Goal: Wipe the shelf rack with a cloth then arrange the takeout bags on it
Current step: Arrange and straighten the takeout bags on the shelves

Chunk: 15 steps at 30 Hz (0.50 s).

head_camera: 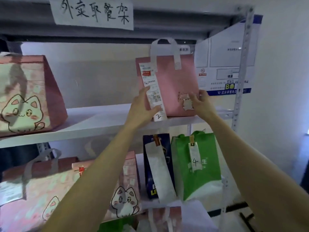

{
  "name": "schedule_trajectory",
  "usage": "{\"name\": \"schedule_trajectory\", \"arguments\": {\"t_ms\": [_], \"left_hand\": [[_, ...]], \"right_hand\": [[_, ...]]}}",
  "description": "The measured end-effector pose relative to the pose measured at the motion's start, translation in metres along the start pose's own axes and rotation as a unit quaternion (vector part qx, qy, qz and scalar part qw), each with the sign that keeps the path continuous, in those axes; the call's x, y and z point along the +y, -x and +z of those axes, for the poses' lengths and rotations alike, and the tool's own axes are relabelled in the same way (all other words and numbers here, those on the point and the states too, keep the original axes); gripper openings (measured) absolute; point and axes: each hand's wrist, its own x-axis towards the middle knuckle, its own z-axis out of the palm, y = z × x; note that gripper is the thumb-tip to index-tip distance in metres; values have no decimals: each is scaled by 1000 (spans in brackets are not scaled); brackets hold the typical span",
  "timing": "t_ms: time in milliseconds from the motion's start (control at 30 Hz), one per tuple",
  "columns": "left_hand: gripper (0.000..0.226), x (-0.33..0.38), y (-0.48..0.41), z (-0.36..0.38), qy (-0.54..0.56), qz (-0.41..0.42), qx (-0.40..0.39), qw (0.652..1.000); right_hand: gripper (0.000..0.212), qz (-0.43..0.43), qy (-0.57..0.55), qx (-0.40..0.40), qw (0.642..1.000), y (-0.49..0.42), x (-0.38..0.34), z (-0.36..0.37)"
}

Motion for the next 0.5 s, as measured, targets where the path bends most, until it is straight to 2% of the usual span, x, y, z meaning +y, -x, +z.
{"name": "schedule_trajectory", "arguments": {"t_ms": [100, 300, 367, 500], "left_hand": [[80, -16, 8, -17, -22, -40, 36, 998], [87, -65, 49, -102, -60, -121, 126, 983], [93, -74, 60, -125, -71, -135, 137, 979], [99, -82, 71, -148, -96, -141, 144, 975]], "right_hand": [[40, -27, -6, -28, 999, 9, -10, 13], [17, -115, 11, -140, 983, 51, -63, 88], [19, -137, 3, -154, 978, 62, -76, 111], [37, -138, -19, -171, 975, 77, -93, 136]]}}
